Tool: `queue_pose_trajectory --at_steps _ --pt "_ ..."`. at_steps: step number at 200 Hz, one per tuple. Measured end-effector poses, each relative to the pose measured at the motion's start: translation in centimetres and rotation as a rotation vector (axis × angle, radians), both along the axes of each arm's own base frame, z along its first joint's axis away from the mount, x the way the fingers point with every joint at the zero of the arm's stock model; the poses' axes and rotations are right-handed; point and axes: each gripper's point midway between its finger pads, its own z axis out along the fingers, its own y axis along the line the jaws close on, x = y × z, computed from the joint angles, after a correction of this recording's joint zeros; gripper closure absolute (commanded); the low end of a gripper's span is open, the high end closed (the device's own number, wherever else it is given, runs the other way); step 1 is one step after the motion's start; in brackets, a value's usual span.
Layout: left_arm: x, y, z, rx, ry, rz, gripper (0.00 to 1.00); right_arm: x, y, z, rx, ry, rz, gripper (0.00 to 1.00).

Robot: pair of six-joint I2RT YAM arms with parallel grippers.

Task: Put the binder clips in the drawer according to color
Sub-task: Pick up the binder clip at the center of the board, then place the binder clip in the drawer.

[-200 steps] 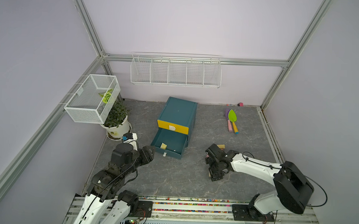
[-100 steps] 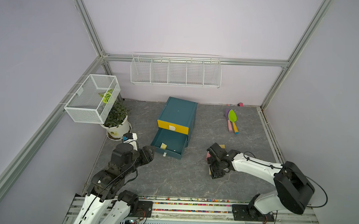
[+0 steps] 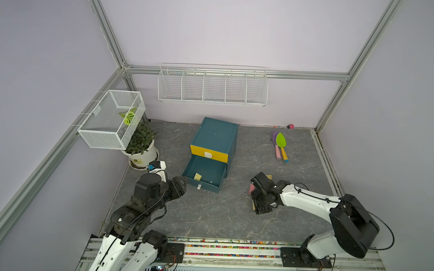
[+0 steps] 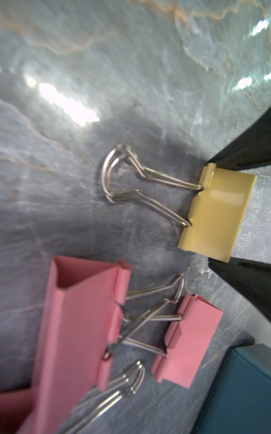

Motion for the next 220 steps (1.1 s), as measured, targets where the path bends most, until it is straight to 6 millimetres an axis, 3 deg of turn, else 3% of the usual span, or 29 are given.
queue_pose_trajectory --at_steps 43,77,104,129,164,189,220 --pt "0.0 0.0 0.0 0.000 -0.001 -0.001 0.39 0.1 0.0 0.1 -0.001 -0.006 -0.002 0.53" --pt "0.1 -0.1 -0.2 0.004 0.004 -0.006 0.39 0.4 -1.6 0.5 -0.087 -0.057 0.016 0.59" --pt "0.3 -0.3 -0.6 0.020 0.017 -0.018 0.39 1.3 -1.7 3.4 -0.214 -0.191 0.163 0.61" --pt "0.4 -0.3 -0.9 0.037 0.025 -0.026 0.39 3.6 1.5 9.3 -0.312 -0.436 0.371 0.67" --pt "0.4 -0.2 -1.1 0.054 0.028 -0.024 0.38 5.3 8.2 17.3 -0.389 -0.782 0.729 0.66" --pt "0.4 0.0 -1.3 0.064 0.035 -0.019 0.38 6.3 12.5 20.1 -0.414 -0.907 0.963 0.68" --pt "0.3 0.1 -1.4 0.068 0.039 -0.017 0.38 7.2 16.8 21.0 -0.438 -0.949 1.189 0.74"
